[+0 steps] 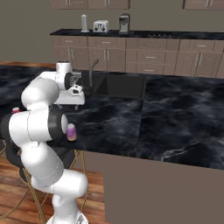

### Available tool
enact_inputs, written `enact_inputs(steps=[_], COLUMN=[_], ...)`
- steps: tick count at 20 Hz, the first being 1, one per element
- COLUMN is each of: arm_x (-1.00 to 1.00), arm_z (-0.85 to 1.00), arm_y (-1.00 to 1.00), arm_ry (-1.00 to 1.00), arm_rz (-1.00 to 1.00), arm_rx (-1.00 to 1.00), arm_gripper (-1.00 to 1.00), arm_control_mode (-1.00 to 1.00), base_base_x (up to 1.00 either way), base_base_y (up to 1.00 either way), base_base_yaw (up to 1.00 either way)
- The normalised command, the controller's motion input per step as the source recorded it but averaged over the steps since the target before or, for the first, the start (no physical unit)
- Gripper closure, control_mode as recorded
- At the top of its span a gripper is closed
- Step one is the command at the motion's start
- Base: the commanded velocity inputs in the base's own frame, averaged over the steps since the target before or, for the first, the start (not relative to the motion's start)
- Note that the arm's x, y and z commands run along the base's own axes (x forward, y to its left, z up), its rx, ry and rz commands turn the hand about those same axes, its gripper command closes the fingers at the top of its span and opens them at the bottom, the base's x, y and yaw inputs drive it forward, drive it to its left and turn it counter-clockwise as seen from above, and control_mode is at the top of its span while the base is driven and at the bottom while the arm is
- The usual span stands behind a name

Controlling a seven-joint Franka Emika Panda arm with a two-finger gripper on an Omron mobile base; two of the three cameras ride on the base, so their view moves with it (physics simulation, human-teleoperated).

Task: Four empty soda cans are scattered around the kitchen. Gather all the cans and cluster them next to the stove for recycling.

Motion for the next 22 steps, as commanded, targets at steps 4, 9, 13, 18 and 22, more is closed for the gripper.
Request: enact_inputs(steps=[4,9,13,18,22], arm_x=[0.08,-0.01,-0.19,-0.29,-0.36], arm_z=[-0.26,-0.23,-0.23,-0.19,-0.08], arm_y=[0.06,0.0,-0.01,0.0,0.0], arm_ry=[0.03,0.02,0.0,0.0,-0.03], arm_rz=[0.01,0.0,0.01,0.03,0.03], arm_rx=[-0.04,-0.04,-0.04,-0.02,0.0], arm_gripper=[-1.0,-1.0,-1.0,-1.0,-1.0], arm_control_mode=[-1.0,-1.0,-1.0,-1.0,-1.0], base_base_x=[0.0,0.0,0.0,0.0,0.0], base_base_y=[0.0,0.0,0.0,0.0,0.0], base_base_yaw=[0.0,0.0,0.0,0.0,0.0])
